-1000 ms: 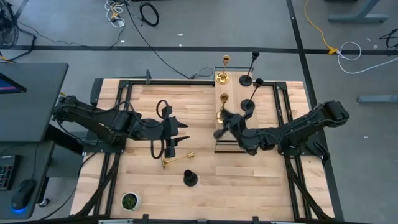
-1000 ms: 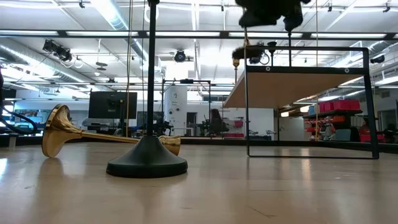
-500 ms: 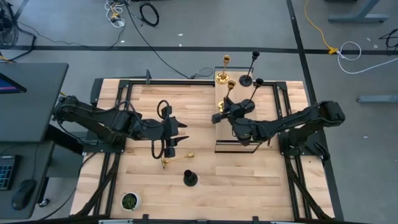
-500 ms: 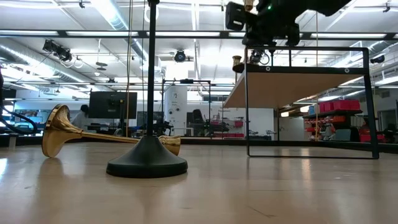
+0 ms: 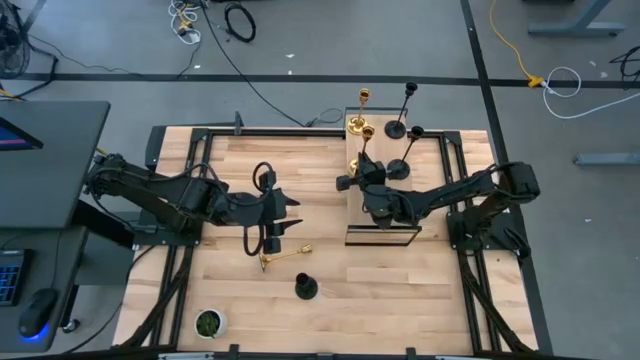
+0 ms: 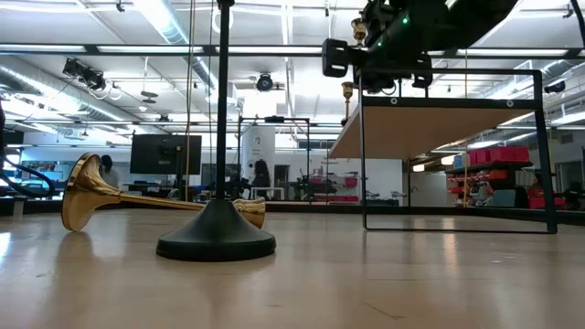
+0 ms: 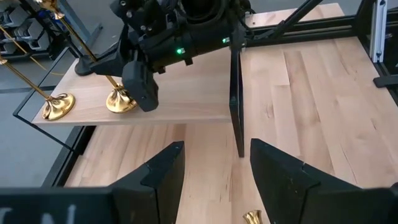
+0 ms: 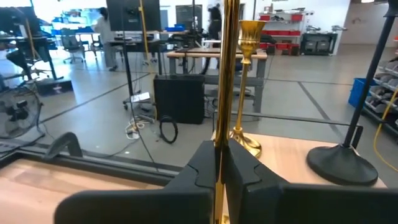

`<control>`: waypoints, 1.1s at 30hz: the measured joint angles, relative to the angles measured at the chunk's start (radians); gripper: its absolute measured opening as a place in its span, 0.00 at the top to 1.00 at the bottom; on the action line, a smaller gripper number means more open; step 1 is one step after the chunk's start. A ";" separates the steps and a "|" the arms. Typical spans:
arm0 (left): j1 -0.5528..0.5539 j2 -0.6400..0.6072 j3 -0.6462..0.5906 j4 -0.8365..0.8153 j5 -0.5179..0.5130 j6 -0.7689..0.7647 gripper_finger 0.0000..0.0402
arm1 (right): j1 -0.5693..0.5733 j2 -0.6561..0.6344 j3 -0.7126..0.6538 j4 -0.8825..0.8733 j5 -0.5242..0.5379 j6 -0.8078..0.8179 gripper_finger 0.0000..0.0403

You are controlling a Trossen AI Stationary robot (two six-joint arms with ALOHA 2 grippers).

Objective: Pick & Place candle stick holders
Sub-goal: Put the bottom gold candleholder on the shelf aligned with the other gold candleholder

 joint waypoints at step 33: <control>0.000 0.000 0.000 -0.005 0.000 -0.001 0.54 | -0.073 0.041 0.001 -0.077 -0.002 0.115 1.00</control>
